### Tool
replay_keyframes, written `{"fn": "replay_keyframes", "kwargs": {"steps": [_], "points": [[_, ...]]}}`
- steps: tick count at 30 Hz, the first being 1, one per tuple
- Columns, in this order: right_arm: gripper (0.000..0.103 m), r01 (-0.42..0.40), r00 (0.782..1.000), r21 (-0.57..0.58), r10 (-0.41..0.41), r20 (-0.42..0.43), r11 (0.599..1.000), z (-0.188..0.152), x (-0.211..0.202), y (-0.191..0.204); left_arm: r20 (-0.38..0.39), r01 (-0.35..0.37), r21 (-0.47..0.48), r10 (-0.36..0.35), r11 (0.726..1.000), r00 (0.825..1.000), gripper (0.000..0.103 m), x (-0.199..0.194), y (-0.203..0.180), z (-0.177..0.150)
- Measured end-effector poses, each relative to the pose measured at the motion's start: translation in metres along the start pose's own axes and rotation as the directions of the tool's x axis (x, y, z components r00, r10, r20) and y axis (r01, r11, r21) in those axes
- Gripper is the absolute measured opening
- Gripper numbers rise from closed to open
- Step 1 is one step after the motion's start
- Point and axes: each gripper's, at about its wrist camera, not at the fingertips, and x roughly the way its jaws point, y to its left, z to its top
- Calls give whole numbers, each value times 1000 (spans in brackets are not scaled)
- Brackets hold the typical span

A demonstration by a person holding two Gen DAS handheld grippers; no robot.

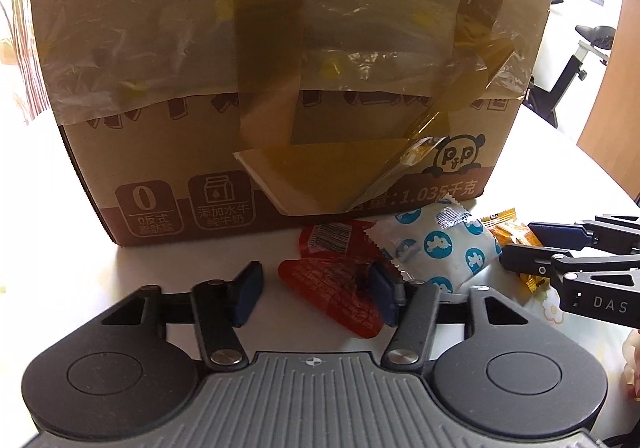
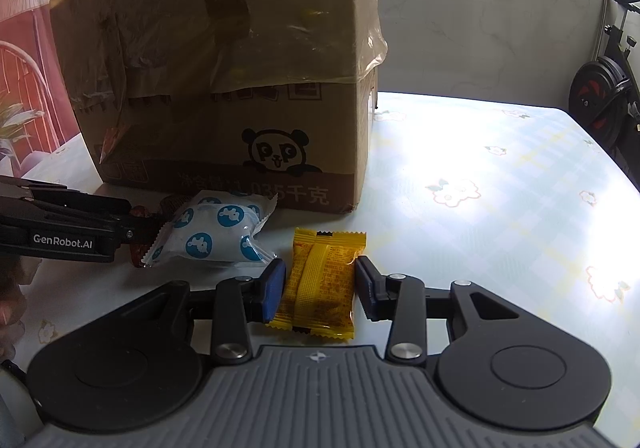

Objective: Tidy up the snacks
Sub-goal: 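Close the left tool on the red wrapper while the right tool grasps the yellow biscuit pack, then lift both packs over the box and open both tools to drop them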

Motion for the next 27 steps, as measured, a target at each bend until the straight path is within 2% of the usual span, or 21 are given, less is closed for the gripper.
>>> {"fn": "replay_keyframes", "kwargs": {"steps": [1, 3, 6, 16, 27], "points": [[41, 0, 1000, 0, 0, 0, 1000, 0, 0, 0, 1, 3, -9, -3, 1000, 1000, 48, 0, -4, 1], [41, -1, 1000, 0, 1, 0, 1000, 0, 0, 0, 6, 27, -29, -26, 999, 1000, 39, -8, 6, -1], [41, -1, 1000, 1, 1, 0, 1000, 0, 0, 0, 3, 42, -34, -42, 999, 999, 36, -14, 8, -2], [41, -3, 1000, 1, 3, 3, 1000, 0, 1, -1, -4, 18, -110, -18, 994, 1000, 34, -47, 26, -12], [40, 3, 1000, 17, -3, -1, 1000, 0, 0, -3, 33, 12, -116, -8, 993, 999, 34, -82, 37, -14]]}}
